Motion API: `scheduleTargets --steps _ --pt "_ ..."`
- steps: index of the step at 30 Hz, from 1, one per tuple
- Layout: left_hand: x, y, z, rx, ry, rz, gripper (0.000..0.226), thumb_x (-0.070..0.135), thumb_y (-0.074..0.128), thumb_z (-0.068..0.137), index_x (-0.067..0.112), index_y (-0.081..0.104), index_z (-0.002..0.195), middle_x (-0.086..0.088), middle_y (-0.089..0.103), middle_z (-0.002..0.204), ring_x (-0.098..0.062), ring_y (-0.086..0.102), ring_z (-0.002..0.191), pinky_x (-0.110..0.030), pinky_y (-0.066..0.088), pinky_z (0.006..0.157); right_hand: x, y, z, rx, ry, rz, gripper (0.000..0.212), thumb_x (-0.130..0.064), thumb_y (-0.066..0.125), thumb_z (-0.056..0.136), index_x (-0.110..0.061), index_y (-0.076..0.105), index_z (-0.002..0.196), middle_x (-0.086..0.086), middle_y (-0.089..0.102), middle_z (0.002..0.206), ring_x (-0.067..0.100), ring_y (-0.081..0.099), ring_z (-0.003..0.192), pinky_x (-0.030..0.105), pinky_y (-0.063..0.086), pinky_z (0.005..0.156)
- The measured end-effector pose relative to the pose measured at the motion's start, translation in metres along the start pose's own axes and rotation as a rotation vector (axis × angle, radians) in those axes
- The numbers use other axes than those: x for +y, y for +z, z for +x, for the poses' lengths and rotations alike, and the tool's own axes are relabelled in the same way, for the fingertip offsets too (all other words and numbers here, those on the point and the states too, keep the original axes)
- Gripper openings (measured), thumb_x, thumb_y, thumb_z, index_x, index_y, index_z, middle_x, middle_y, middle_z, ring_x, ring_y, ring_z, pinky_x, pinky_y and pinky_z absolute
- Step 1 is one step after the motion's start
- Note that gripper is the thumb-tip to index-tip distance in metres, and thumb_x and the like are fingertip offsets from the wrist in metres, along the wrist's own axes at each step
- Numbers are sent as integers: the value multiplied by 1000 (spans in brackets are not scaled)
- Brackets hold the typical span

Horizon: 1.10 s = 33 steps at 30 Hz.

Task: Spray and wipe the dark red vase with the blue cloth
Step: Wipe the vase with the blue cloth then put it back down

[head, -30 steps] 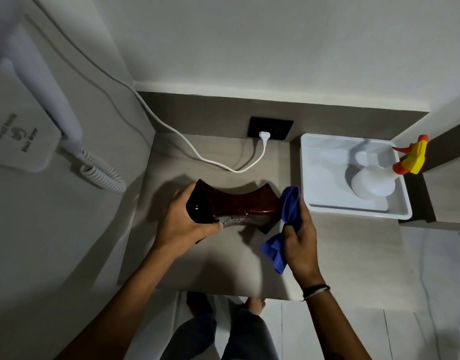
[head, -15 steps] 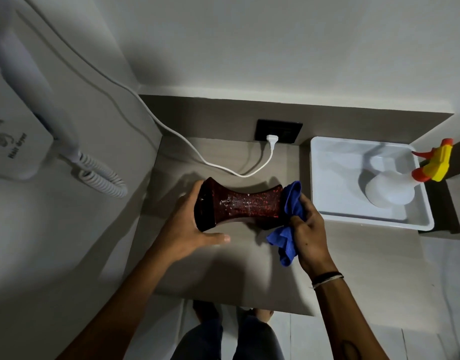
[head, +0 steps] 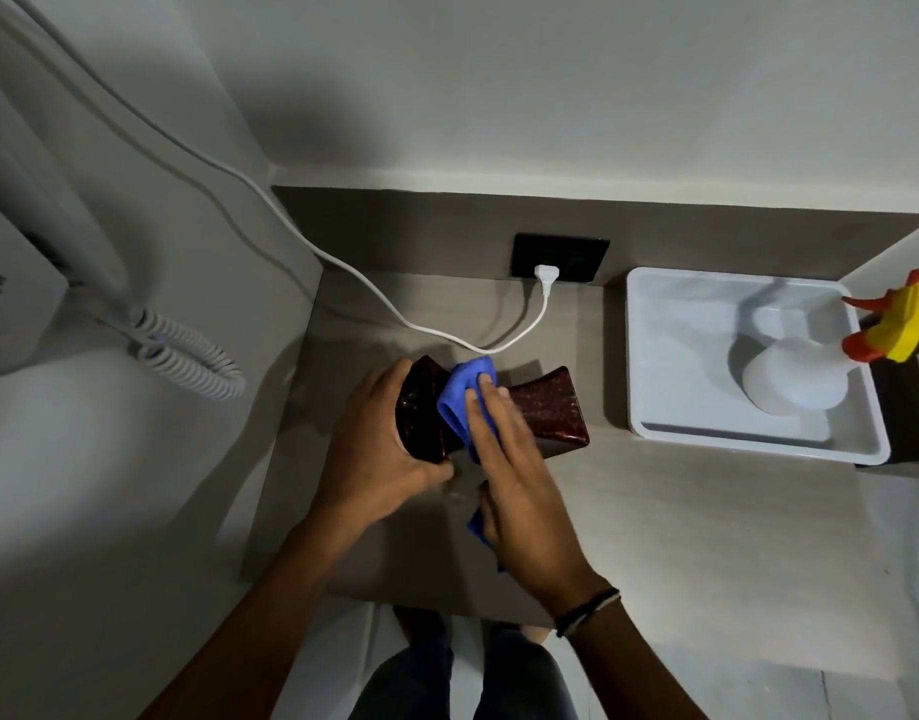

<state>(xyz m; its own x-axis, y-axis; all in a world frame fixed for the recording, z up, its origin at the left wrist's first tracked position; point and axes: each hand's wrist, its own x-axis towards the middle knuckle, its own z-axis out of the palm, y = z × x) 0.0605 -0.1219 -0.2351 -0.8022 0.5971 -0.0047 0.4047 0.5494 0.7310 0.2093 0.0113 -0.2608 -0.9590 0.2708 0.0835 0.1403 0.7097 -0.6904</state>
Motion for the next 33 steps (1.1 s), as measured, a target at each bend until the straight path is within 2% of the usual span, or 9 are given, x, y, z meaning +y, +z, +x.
scheduleTargets --steps 5,8,12,17,20,23,26,29,33 --pt "4 -1 -8 17 -29 18 100 45 82 45 35 48 139 24 46 122 -11 58 113 -24 51 90 37 -20 -2 -1 365 -101 106 17 64 90 -16 3 171 5 -13 181 30 -10 170 57 20 136" --pt "10 1 -5 16 -30 52 94 47 81 45 29 55 133 15 55 121 -20 64 110 -35 56 86 -5 -6 -1 42 141 15 90 2 48 89 -10 14 172 10 2 183 32 5 170 58 22 135" --pt "7 -4 -2 -19 -2 40 87 49 81 49 23 61 130 5 63 125 -24 67 113 -46 59 91 -16 6 -2 -3 -105 2 99 8 41 88 -21 2 174 4 -5 184 28 1 171 52 20 136" --pt "9 -6 -10 3 -28 21 97 47 79 44 36 49 136 21 49 125 -14 60 115 -32 54 92 45 -27 -1 -36 276 -147 106 18 58 89 -22 2 171 0 -18 180 28 -14 169 55 23 136" --pt "16 -4 -3 1 -30 18 97 44 81 43 31 53 135 6 58 131 -19 63 116 -30 52 92 6 -8 1 13 150 -6 101 14 50 86 -18 7 172 9 -8 182 32 -3 170 59 21 136" --pt "13 -9 4 -62 4 38 96 39 88 45 16 62 134 -4 63 127 -29 67 112 -44 58 92 -25 19 -5 69 -51 28 107 16 47 83 -18 1 174 7 -8 184 31 -3 171 46 11 138" --pt "8 -23 4 -68 -41 64 103 39 86 45 14 60 141 -6 61 134 -31 64 119 -44 57 98 9 8 -8 50 36 -58 107 21 53 88 -22 4 173 0 -13 183 25 -8 171 47 13 139" --pt "14 -35 8 -81 -44 97 110 50 80 44 22 55 148 3 56 138 -24 61 121 -37 55 96 47 -23 -16 36 348 49 86 14 54 100 -21 20 171 1 9 182 24 11 170 51 24 136" --pt "30 -43 15 -94 10 118 108 48 78 46 28 54 149 5 55 143 -25 58 128 -39 54 103 59 -51 -32 237 463 57 84 31 50 84 1 42 162 20 42 169 39 42 158 60 38 128"
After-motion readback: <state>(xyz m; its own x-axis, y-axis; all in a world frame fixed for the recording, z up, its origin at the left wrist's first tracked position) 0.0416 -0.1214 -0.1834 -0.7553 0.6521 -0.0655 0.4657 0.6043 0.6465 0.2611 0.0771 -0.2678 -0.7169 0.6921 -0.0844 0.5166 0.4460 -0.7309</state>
